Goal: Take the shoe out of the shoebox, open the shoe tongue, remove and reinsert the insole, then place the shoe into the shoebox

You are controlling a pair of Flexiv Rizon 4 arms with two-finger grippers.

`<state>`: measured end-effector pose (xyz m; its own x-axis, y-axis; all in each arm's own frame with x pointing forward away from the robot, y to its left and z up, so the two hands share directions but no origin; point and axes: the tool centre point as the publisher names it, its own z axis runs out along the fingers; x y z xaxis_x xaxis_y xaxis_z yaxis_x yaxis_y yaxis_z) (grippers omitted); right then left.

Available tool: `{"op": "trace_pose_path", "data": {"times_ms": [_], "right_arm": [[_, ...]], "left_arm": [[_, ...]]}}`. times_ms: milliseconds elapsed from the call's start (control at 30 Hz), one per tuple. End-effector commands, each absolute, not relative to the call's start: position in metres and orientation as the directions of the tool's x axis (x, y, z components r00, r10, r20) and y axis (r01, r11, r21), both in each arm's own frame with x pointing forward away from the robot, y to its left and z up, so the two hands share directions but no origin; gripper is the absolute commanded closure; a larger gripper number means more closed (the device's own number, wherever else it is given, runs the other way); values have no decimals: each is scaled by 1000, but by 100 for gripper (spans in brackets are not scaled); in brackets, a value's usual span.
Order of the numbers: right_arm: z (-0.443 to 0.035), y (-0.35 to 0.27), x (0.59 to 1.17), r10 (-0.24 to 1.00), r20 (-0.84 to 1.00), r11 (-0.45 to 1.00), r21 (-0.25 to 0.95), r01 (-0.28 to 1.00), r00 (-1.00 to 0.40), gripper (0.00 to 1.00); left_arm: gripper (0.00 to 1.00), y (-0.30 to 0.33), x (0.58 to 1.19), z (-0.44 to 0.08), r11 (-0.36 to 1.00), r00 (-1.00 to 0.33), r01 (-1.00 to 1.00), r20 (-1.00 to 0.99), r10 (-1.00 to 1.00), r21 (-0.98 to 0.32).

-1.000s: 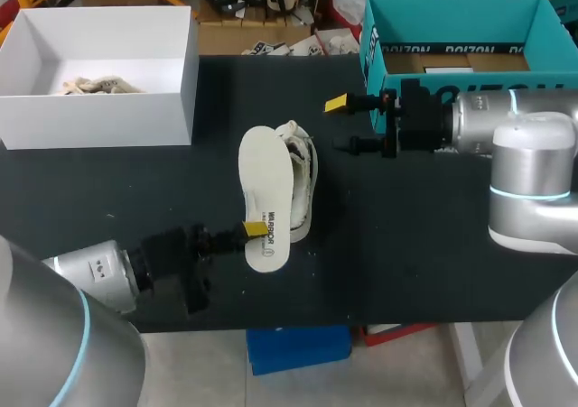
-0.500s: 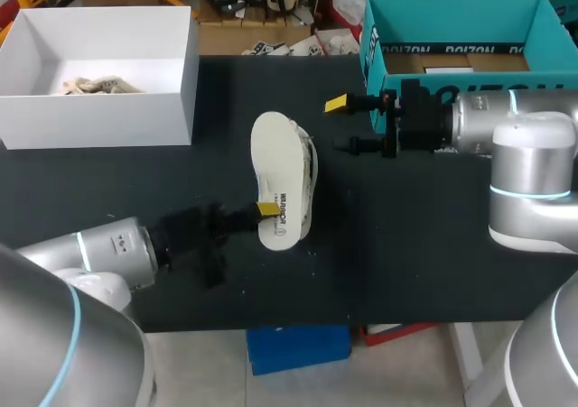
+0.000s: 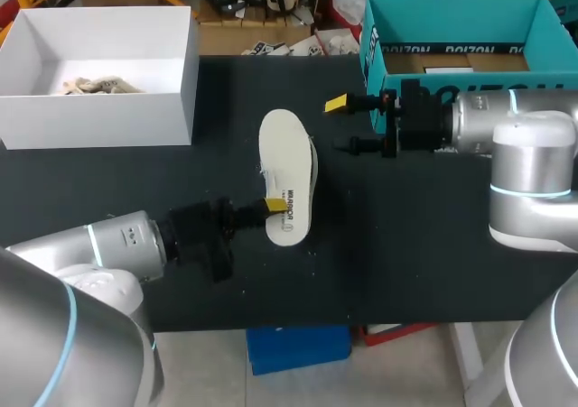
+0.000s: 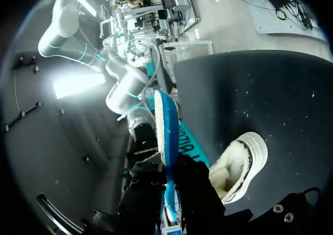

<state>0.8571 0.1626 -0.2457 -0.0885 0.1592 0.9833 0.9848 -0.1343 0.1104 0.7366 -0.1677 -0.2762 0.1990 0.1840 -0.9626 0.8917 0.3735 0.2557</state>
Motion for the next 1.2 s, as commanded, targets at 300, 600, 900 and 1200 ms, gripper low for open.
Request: {"op": "trace_pose_path", "data": {"times_ms": [300, 600, 900, 1200], "right_arm": [[-272, 174, 834, 124, 985, -4, 120, 993, -119, 0], [-273, 185, 818, 137, 977, 40, 156, 987, -160, 0], [-265, 195, 813, 174, 969, 61, 166, 984, -174, 0], [-260, 211, 810, 188, 966, 84, 163, 983, -176, 8]], "left_arm": [[100, -169, 737, -275, 373, 197, 892, -962, 190, 256], [100, -169, 737, -275, 373, 197, 892, -962, 190, 256], [100, -169, 737, -275, 373, 197, 892, -962, 190, 256], [100, -169, 737, -275, 373, 197, 892, -962, 190, 256]]}}
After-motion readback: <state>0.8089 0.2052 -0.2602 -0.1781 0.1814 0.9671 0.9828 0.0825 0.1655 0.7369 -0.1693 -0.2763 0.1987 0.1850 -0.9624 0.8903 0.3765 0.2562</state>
